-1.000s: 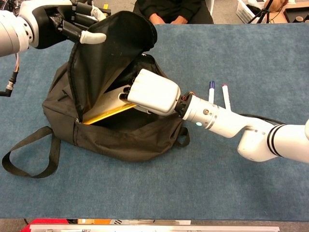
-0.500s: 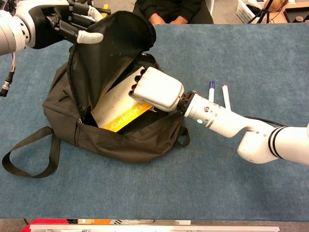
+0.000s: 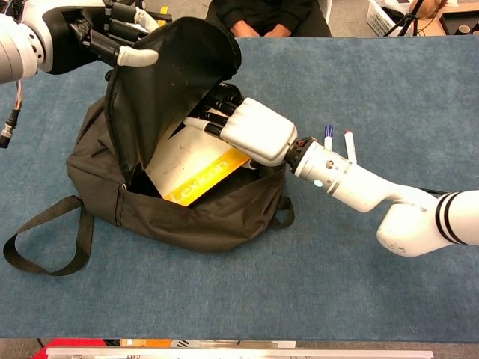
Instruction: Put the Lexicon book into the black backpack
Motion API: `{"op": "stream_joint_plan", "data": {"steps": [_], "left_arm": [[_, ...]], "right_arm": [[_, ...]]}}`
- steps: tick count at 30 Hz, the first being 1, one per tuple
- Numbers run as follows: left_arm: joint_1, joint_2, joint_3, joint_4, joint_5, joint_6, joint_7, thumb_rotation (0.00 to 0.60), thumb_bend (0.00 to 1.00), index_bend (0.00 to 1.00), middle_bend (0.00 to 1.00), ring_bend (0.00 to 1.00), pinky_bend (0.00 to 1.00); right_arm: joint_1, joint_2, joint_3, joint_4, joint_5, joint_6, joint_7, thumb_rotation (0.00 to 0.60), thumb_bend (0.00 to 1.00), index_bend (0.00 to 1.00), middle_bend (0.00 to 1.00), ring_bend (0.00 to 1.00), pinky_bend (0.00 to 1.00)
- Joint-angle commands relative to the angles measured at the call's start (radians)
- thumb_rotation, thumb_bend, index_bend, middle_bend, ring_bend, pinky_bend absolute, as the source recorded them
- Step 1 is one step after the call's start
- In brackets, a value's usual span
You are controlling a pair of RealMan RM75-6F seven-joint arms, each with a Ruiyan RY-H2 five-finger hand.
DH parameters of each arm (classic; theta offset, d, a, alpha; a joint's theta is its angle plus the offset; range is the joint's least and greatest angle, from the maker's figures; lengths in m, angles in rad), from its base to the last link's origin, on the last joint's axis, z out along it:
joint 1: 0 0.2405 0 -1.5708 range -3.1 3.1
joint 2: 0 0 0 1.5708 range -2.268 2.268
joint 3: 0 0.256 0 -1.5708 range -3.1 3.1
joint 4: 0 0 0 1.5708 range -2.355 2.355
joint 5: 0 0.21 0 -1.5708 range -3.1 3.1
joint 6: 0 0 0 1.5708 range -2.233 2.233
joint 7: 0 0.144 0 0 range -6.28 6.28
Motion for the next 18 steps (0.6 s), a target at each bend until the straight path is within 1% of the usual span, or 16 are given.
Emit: {"op": "stream_joint_plan", "data": {"steps": [1, 8, 10, 12, 13, 18], "left_arm": [[-0.006, -0.002, 0.001, 0.007, -0.009, 0.000, 0.002, 0.600, 0.32, 0.49, 0.59, 0.59, 0.81], [-0.022, -0.003, 0.004, 0.025, -0.041, -0.002, 0.006, 0.600, 0.32, 0.49, 0.59, 0.59, 0.81], [-0.025, -0.002, 0.005, 0.029, -0.047, -0.002, 0.008, 0.600, 0.32, 0.49, 0.59, 0.59, 0.81], [-0.027, -0.001, 0.005, 0.032, -0.054, -0.002, 0.009, 0.600, 0.32, 0.49, 0.59, 0.59, 0.81], [-0.028, 0.000, 0.005, 0.034, -0.056, -0.002, 0.009, 0.600, 0.32, 0.49, 0.59, 0.59, 0.81], [-0.035, 0.002, 0.004, 0.044, -0.075, -0.006, 0.008, 0.600, 0.32, 0.48, 0.59, 0.59, 0.81]], "right_arm": [[-0.017, 0.081, 0.025, -0.140, 0.032, -0.034, -0.056, 0.600, 0.17, 0.04, 0.20, 0.08, 0.20], [-0.030, 0.176, 0.064, -0.342, 0.081, -0.089, -0.108, 0.600, 0.14, 0.03, 0.19, 0.07, 0.19], [-0.033, 0.195, 0.069, -0.377, 0.088, -0.100, -0.120, 0.600, 0.09, 0.03, 0.19, 0.07, 0.19], [-0.038, 0.218, 0.075, -0.420, 0.097, -0.111, -0.129, 0.600, 0.02, 0.03, 0.19, 0.06, 0.19], [-0.041, 0.229, 0.077, -0.441, 0.101, -0.115, -0.131, 0.600, 0.01, 0.03, 0.19, 0.06, 0.19], [-0.057, 0.275, 0.086, -0.532, 0.112, -0.122, -0.164, 0.600, 0.00, 0.03, 0.19, 0.06, 0.19]]}}
